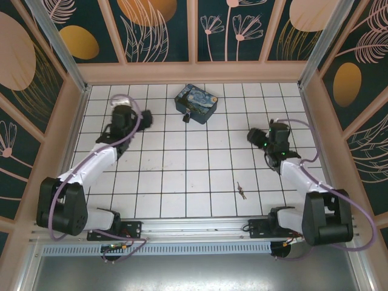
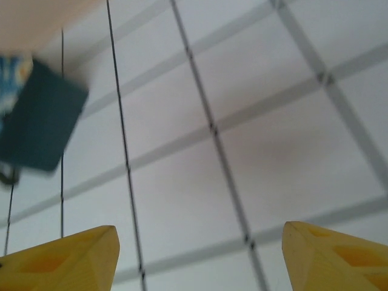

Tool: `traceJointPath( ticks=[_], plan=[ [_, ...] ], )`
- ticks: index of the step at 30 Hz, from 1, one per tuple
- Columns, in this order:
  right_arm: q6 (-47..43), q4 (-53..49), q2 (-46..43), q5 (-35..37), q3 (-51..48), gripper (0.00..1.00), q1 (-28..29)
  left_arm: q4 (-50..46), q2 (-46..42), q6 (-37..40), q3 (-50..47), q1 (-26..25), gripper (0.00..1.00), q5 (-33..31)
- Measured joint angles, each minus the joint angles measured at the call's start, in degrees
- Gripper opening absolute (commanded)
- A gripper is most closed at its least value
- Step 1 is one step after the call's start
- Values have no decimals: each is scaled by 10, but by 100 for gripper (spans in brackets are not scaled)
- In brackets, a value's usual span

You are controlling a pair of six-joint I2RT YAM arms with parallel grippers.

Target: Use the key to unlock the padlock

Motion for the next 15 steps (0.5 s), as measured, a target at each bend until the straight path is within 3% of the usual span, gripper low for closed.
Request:
traceJointPath(
  ticks=[3,6,10,15],
  plan=[
    [42,-78,-43,-16,-23,71,33,-81,3,-40,0,-106,97,14],
    [77,-144,-75,-19,-26,67,56,-115,12,-70,0,-176,97,48],
    [106,-198,-102,-29,-29,62,81,-121,38,-104,0,-231,97,106],
    [121,-198,-110,-45,-45,64,87,-106,60,-134,0,-261,98,171]
  ],
)
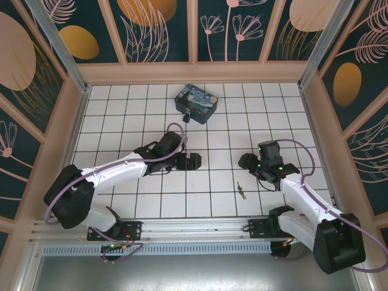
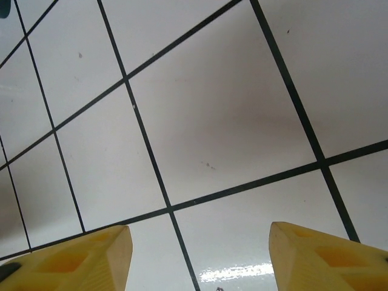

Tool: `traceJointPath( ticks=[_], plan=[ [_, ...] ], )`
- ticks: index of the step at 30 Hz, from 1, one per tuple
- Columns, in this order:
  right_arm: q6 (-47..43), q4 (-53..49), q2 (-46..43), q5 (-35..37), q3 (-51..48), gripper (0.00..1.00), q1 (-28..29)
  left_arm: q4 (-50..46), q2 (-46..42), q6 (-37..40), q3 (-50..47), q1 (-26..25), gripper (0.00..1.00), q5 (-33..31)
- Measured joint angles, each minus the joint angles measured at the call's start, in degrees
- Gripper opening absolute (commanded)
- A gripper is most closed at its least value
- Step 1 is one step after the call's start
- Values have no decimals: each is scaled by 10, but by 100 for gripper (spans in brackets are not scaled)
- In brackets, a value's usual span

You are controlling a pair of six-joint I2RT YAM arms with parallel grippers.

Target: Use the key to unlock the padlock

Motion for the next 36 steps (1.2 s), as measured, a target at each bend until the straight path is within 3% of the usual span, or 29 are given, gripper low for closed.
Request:
traceJointPath(
  ticks=[4,7,10,15,19,25,32,36],
  plan=[
    [-3,21,32,0,25,74,0,-4,6,5,19,37,99,0],
    [-15,57,119,-1,98,80,0,-1,37,26,84,119,99,-2],
    [-24,115,224,-10,198,91,0,11,120,64,210,208,99,-10],
    [-25,218,387,-24,361,92,1,54,333,122,471,282,99,-16],
    [-10,285,471,-36,414,92,1,75,485,145,621,297,99,5],
    [28,378,582,-71,443,91,8,99,607,148,704,296,99,79],
    [69,455,659,-93,467,88,19,140,616,123,709,292,97,180],
    [70,465,669,-95,497,86,19,163,578,119,637,285,97,222]
  ],
)
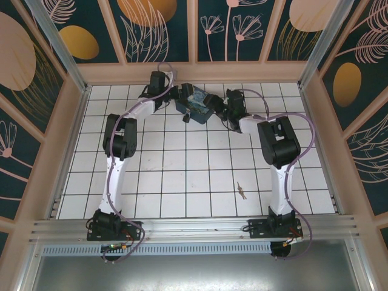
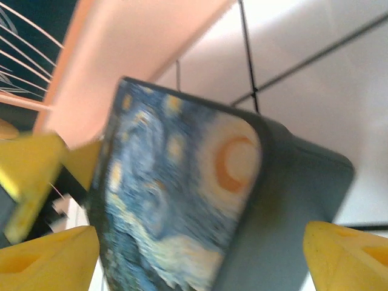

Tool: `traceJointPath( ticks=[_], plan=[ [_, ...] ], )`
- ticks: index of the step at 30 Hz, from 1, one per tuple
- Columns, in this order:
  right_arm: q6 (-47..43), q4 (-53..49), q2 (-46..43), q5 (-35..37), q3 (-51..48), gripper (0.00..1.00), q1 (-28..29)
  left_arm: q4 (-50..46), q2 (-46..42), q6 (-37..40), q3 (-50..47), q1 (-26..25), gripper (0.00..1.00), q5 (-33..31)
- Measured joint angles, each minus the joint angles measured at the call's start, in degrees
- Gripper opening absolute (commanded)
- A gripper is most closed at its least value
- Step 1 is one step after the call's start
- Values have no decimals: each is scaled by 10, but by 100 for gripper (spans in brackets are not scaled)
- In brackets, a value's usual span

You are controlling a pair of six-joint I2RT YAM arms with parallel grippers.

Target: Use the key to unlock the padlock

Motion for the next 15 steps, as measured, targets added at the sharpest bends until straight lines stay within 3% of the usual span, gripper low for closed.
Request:
traceJointPath(
  ticks=[8,15],
  plan=[
    [-7,-1,0,-14,7,82,-3,12,-131,-2,-190,-9,96,-6],
    [-14,-1,-44,-30,-61,81,23,35,-265,-24,-367,-15,96,-18]
  ],
)
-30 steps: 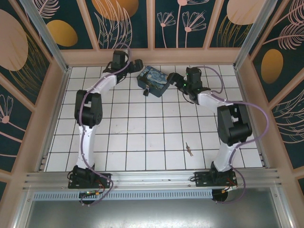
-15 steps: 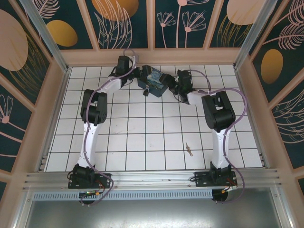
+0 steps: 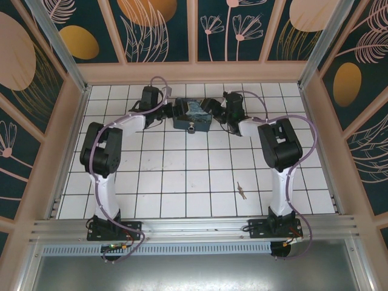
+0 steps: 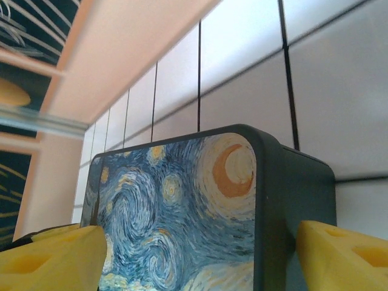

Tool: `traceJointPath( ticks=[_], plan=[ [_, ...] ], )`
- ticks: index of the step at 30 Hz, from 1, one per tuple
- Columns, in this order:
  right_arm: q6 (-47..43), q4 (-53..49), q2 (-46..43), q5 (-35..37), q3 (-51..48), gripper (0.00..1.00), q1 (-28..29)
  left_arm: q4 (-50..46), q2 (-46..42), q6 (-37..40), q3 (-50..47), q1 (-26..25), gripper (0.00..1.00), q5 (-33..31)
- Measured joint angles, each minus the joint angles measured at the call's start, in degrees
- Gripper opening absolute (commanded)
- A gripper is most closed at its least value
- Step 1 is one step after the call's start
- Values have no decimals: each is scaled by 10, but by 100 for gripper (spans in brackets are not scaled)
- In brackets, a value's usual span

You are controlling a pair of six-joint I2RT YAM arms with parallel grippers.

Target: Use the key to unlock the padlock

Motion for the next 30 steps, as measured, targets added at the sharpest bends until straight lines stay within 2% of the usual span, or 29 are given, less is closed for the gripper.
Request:
traceJointPath(
  ticks=[7,13,19,30],
  plan=[
    [-2,-20,-99,11,-109,81,56,7,-128,-22,-174,-12,96,-31],
    [1,-43,-166,35,-176,82,103,11,-221,-41,-277,-23,95,-47],
    [14,-45,-198,49,-220,82,122,20,-261,-63,-318,-34,95,-48],
    [12,-72,-242,92,-253,83,108,37,-257,-97,-321,-82,95,-48]
  ],
)
